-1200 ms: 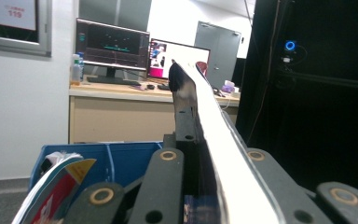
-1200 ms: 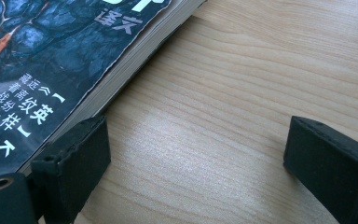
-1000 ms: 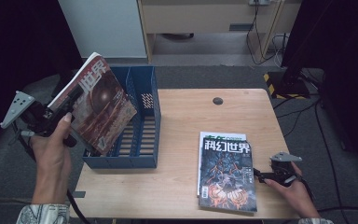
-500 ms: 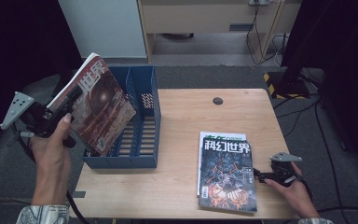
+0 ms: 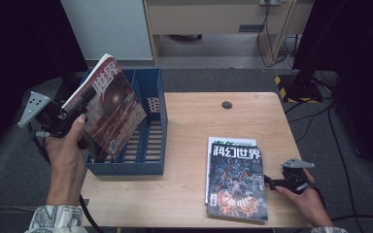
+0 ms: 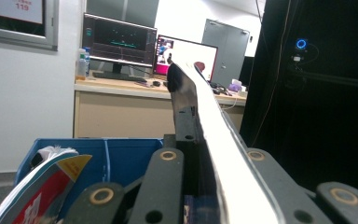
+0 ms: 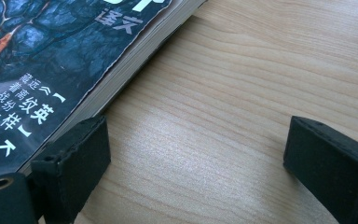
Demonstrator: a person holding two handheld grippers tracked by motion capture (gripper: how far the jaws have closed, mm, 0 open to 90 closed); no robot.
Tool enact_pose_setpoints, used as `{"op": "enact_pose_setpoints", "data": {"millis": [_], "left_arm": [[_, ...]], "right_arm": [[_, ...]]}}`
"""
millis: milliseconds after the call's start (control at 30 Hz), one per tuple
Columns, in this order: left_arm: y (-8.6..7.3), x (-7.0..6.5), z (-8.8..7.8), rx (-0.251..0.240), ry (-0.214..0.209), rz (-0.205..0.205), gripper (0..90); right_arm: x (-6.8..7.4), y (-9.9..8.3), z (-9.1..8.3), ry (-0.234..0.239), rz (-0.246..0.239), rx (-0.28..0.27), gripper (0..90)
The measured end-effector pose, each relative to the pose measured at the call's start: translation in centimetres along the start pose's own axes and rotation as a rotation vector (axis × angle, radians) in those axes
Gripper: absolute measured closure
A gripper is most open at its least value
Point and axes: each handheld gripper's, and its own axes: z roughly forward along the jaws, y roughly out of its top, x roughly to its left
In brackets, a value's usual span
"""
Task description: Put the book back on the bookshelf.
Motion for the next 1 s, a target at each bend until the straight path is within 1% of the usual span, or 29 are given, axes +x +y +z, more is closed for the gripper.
{"op": "enact_pose_setpoints", "data": {"millis": [167,333,500,633,767,833,1000], "left_arm": [[-0.3,-0.1,0.4,0.000,0.000,0.008,83.8],[-0.5,0.1,0.5,-0.003,0.009,-0.011,83.8],[-0.3,0.1,0.2,-0.008,0.022,-0.006,83.8],[-0.1,0.3,0.1,-0.011,0.025,-0.012,83.7],[0.4,0.2,-0.6,-0.010,0.015,-0.003,83.7],[0.9,0.2,-1.3,-0.010,0.007,0.004,83.8],[1.6,0.3,-2.6,-0.015,0.003,0.005,83.7]], "right_arm": [[0.0,0.0,0.0,-0.002,0.000,-0.002,7.5],[0.0,0.0,0.0,-0.001,0.001,-0.001,7.5],[0.0,0.0,0.0,-0.001,0.000,-0.001,7.5],[0.0,0.0,0.0,0.000,0.000,0.000,7.5],[0.0,0.0,0.0,-0.001,0.000,-0.001,7.5],[0.0,0.0,0.0,0.000,0.000,0.000,7.5],[0.0,0.0,0.0,-0.001,0.000,-0.001,7.5]]}}
